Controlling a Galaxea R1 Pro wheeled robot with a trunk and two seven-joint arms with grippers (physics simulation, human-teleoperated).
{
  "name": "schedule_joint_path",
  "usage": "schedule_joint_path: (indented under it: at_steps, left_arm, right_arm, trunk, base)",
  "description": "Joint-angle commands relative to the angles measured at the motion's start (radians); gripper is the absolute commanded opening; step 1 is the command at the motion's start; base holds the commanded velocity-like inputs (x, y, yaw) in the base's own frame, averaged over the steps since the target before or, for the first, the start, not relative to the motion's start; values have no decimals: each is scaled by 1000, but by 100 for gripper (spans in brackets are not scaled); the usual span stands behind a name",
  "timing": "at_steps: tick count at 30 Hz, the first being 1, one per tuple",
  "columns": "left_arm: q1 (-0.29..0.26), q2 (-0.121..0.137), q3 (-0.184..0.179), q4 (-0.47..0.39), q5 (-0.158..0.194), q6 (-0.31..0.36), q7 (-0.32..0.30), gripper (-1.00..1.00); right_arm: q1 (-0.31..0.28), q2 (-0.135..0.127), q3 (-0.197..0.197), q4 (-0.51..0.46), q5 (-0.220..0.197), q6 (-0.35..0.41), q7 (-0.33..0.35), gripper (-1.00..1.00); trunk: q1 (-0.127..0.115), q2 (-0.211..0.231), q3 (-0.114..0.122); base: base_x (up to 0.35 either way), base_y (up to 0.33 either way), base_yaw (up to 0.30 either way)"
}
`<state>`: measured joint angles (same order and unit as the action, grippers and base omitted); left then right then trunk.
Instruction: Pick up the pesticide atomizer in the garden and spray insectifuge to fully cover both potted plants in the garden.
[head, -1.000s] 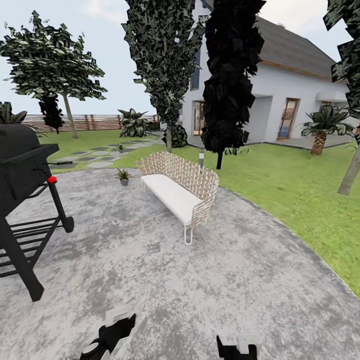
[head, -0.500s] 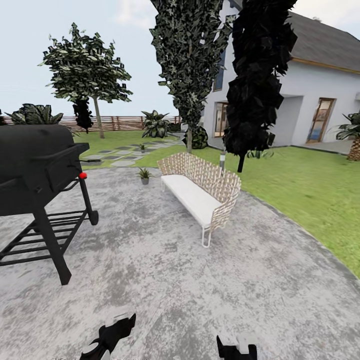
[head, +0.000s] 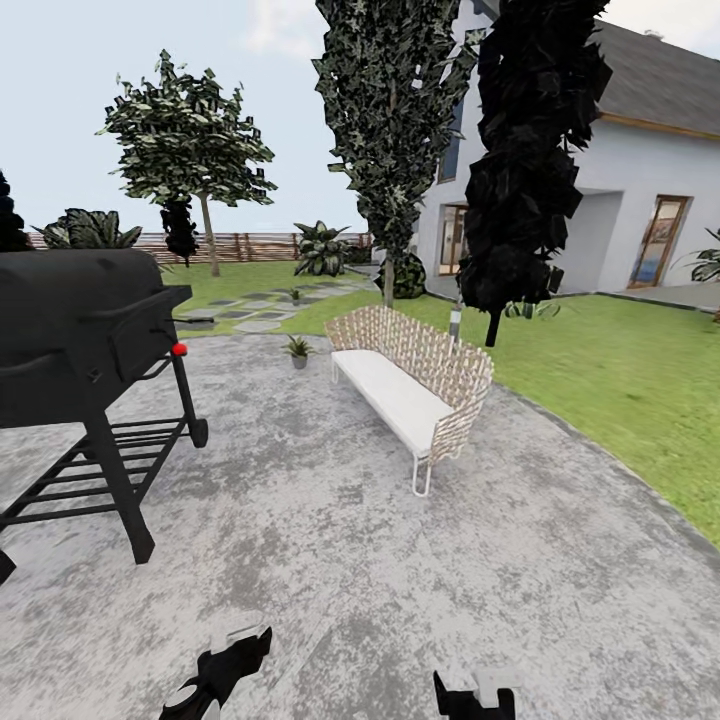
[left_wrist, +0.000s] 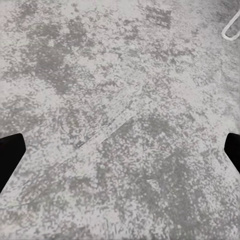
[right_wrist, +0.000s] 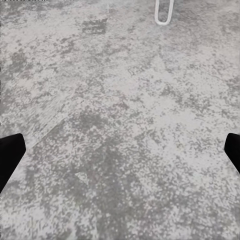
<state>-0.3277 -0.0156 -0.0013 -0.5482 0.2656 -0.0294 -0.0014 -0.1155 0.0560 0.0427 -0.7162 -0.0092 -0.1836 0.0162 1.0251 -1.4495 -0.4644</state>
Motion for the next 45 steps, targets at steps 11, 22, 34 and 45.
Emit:
schedule_joint_path:
  at_steps: [11, 22, 34, 45]
  left_arm:
    - [-1, 0, 0, 1, 7, -4, 0, 100]
    - [-1, 0, 0, 1, 7, -4, 0, 100]
    - [-1, -1, 0, 1, 7, -3, 0, 100]
    - [-1, -1, 0, 1, 7, -3, 0, 100]
  right_arm:
    - [3, 4, 10, 1, -2, -2, 6, 100]
    - [2, 4, 12, 1, -2, -2, 6, 100]
    - [2, 3, 12, 1, -1, -2, 6, 100]
    - [1, -2, 11, 0, -1, -2, -1, 100]
  trunk:
    - [0, -1, -1]
    - [0, -1, -1]
    - [0, -1, -1]
    - [0, -1, -1]
  base:
    - [0, 0, 2]
    - [0, 0, 0]
    - [0, 0, 0]
    - [0, 0, 15]
